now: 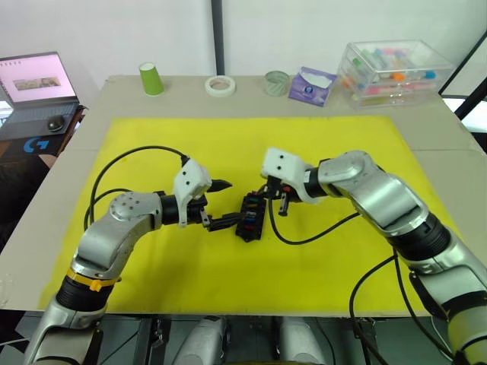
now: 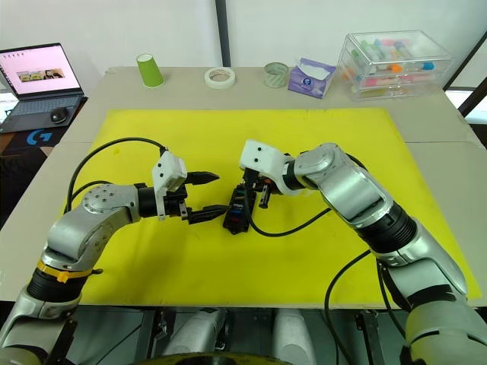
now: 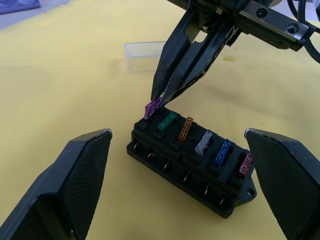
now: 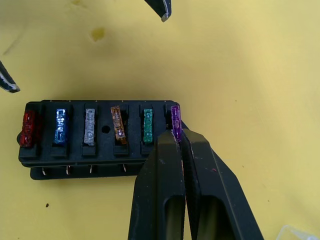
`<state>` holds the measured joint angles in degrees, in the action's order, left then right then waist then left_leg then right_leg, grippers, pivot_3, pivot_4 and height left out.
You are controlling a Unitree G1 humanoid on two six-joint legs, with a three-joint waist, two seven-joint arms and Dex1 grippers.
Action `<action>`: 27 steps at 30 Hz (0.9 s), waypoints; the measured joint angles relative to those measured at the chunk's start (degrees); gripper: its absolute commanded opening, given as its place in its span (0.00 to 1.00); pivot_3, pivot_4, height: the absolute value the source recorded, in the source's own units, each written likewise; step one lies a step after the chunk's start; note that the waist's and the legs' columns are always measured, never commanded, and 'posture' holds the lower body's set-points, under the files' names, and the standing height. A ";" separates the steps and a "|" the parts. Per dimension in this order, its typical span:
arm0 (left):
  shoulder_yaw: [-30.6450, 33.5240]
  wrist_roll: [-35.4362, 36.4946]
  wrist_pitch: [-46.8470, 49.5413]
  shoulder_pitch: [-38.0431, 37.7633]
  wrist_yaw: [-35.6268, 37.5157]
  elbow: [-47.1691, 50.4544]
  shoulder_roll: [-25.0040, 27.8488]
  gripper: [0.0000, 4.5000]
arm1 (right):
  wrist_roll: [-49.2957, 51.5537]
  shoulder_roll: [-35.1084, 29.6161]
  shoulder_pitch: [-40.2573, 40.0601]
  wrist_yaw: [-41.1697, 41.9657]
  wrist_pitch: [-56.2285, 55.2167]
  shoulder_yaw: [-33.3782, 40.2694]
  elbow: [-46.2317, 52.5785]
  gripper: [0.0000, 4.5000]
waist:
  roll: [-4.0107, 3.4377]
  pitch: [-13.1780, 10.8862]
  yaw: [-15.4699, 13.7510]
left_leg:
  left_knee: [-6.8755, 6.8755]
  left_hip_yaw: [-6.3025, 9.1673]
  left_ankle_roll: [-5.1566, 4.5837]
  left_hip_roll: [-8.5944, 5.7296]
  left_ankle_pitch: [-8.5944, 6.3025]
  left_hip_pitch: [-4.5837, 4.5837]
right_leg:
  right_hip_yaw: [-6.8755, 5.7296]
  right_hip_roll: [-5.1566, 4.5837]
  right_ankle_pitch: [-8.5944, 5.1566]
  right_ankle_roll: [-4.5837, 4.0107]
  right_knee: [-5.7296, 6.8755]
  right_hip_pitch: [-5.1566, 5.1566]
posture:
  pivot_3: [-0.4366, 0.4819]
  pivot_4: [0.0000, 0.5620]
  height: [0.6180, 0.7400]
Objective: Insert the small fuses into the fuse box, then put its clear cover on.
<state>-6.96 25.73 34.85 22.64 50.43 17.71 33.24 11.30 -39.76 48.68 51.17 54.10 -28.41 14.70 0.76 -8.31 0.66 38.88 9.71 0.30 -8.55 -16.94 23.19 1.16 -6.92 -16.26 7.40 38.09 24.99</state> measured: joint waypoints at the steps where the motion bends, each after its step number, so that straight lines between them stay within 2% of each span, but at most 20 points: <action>1: 0.00 0.00 0.01 0.05 0.00 0.00 0.08 0.99 | -0.06 0.00 -0.07 0.01 -0.09 0.00 -0.09 0.00 | 0.00 0.00 -0.01 | 0.00 0.00 0.00 0.00 0.00 0.00 | 0.00 0.00 0.00 0.00 0.00 0.00 | 0.48 0.27 1.00; 27: 0.01 0.02 0.79 0.12 -0.52 0.00 0.31 0.99 | -4.33 1.53 -0.28 3.51 -4.22 -0.49 -2.93 0.00 | 0.00 0.00 0.05 | 0.00 0.00 0.00 0.00 0.00 0.00 | 0.00 0.01 0.00 0.00 0.00 0.00 | 0.48 0.27 1.00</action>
<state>-6.95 25.75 35.64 22.75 49.91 17.72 33.55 6.97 -38.24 48.39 54.68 49.88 -28.90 11.77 0.76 -8.31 0.71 38.88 9.71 0.30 -8.55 -16.94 23.19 1.16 -6.91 -16.26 7.40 38.09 24.99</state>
